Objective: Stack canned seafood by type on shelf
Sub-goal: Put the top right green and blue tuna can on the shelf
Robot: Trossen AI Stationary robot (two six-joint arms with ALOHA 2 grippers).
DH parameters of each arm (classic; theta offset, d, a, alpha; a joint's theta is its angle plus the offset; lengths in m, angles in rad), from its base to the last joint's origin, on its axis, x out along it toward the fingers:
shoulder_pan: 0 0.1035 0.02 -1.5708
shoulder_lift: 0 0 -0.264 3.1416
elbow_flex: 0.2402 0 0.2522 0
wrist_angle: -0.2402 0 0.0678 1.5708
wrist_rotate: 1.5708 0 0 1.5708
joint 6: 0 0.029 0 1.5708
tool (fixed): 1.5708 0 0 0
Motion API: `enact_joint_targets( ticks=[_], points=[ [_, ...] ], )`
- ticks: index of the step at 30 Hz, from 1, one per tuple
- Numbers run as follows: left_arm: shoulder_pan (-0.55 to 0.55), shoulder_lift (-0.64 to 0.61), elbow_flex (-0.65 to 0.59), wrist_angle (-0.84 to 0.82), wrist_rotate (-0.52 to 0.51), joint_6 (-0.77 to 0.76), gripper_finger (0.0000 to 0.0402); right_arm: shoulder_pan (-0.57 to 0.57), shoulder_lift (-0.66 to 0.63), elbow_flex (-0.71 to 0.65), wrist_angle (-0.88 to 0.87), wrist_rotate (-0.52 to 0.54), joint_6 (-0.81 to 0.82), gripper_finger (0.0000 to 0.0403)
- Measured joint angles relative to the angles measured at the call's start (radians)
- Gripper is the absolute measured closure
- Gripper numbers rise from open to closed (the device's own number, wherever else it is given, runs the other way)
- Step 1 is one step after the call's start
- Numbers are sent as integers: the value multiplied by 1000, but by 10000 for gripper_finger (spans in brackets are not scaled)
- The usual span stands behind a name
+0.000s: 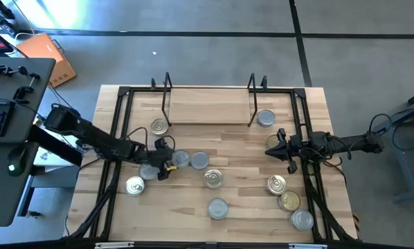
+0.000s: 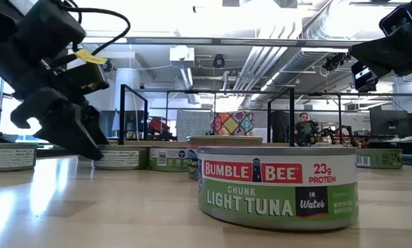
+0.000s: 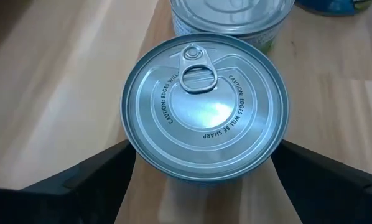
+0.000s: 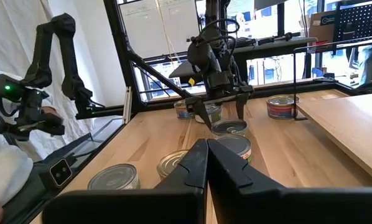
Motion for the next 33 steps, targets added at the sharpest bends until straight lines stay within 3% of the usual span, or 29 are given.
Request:
enact_joint_targets(
  ticks=[7,21,33],
  points=[
    [1,91,0,160,-69,37,34,0,0,0,0,0,0,403],
    [1,156,0,363,-75,30,34,0,0,0,0,0,0,403],
    [49,159,1,364,-38,65,34,0,0,0,0,0,0,403]
  ],
)
